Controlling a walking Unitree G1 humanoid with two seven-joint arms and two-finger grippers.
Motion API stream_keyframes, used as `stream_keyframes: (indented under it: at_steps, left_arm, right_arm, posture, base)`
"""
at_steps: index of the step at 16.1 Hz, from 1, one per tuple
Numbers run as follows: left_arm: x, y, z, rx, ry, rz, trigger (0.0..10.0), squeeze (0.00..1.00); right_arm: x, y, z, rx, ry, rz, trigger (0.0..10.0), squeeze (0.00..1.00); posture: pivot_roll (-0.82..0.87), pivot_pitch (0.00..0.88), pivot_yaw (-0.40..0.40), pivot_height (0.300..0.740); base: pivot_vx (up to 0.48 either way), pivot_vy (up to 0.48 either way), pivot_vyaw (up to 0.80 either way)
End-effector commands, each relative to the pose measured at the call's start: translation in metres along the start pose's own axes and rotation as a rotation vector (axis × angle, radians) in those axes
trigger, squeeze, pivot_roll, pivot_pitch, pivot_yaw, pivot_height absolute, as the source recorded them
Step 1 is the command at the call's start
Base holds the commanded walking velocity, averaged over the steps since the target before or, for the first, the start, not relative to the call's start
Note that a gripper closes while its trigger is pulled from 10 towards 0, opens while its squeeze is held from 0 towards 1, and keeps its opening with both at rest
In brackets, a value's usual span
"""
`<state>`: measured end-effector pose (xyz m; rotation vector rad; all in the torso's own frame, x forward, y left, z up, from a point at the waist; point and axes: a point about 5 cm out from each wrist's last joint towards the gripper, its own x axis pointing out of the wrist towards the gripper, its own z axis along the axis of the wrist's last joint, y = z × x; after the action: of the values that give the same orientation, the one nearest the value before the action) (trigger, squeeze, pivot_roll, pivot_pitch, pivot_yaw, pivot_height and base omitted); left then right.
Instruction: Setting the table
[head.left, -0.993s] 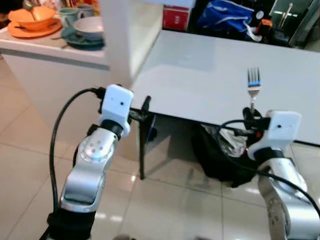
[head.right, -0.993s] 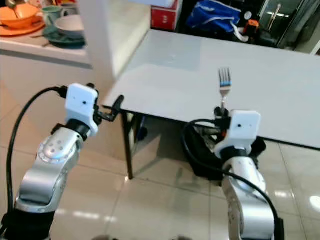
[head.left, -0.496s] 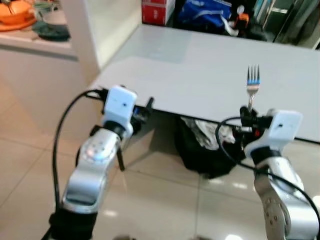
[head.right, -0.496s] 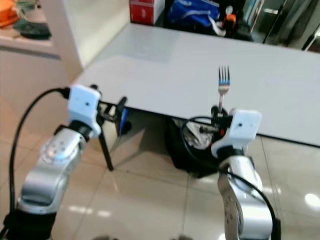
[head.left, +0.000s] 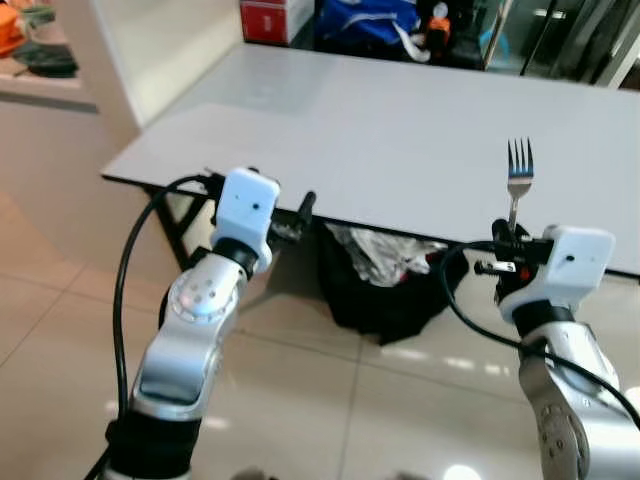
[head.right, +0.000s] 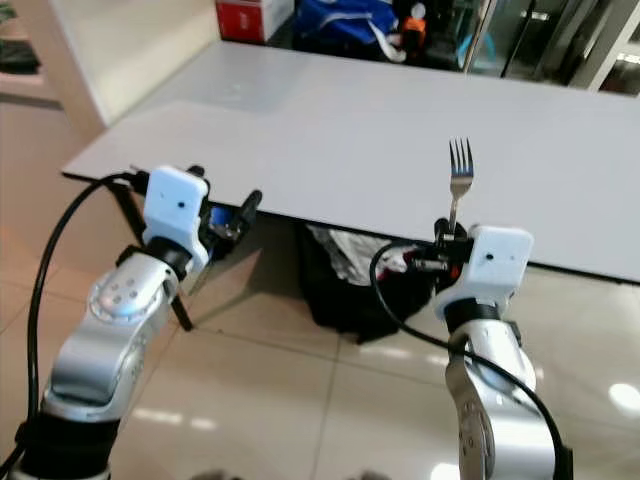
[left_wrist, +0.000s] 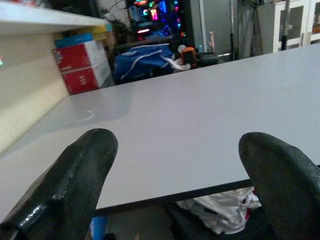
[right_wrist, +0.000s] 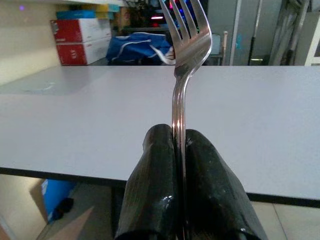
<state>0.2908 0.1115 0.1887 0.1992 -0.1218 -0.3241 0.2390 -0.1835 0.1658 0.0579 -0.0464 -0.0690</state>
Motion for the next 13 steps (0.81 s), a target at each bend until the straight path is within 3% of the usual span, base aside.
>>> stream_keyframes:
  at_steps: [1, 3, 4, 6, 11, 13]
  left_arm:
    - [0.003, -0.008, 0.003, -0.003, -0.014, -0.038, 10.0, 0.0]
    - [0.004, -0.007, 0.004, -0.016, -0.021, -0.028, 10.0, 0.0]
    - [0.006, -0.006, 0.007, -0.044, -0.027, -0.014, 10.0, 0.0]
    - [0.008, -0.001, 0.006, -0.043, -0.02, 0.002, 10.0, 0.0]
    - [0.009, -0.004, 0.008, -0.037, -0.032, -0.036, 10.0, 0.0]
    - [0.009, -0.003, 0.008, -0.035, -0.03, -0.039, 10.0, 0.0]
  right_arm:
    - [-0.002, -0.007, 0.002, -0.009, 0.0, -0.03, 10.0, 0.0]
    - [-0.003, -0.009, -0.002, -0.004, 0.015, -0.042, 10.0, 0.0]
    - [-0.002, -0.011, -0.005, 0.046, 0.04, -0.06, 10.0, 0.0]
    - [0.001, -0.009, -0.005, 0.028, 0.041, -0.055, 10.0, 0.0]
    - [0.007, -0.002, -0.004, 0.033, 0.038, -0.017, 10.0, 0.0]
    - [0.008, -0.001, -0.004, 0.035, 0.038, -0.013, 10.0, 0.0]
  posture:
    - [-0.06, 0.06, 0.025, 0.74]
    - [-0.05, 0.045, 0.025, 0.74]
    - [-0.05, 0.039, 0.025, 0.74]
    - [-0.05, 0.031, 0.026, 0.74]
    - [-0.04, 0.021, 0.028, 0.74]
    - [-0.04, 0.021, 0.03, 0.74]
  base:
    - [0.0, -0.48, 0.0]
    - [0.0, -0.454, 0.0]
    - [0.0, 0.0, 0.0]
    - [0.0, 0.0, 0.0]
    - [0.349, 0.0, -0.75]
    - [0.377, 0.0, -0.28]
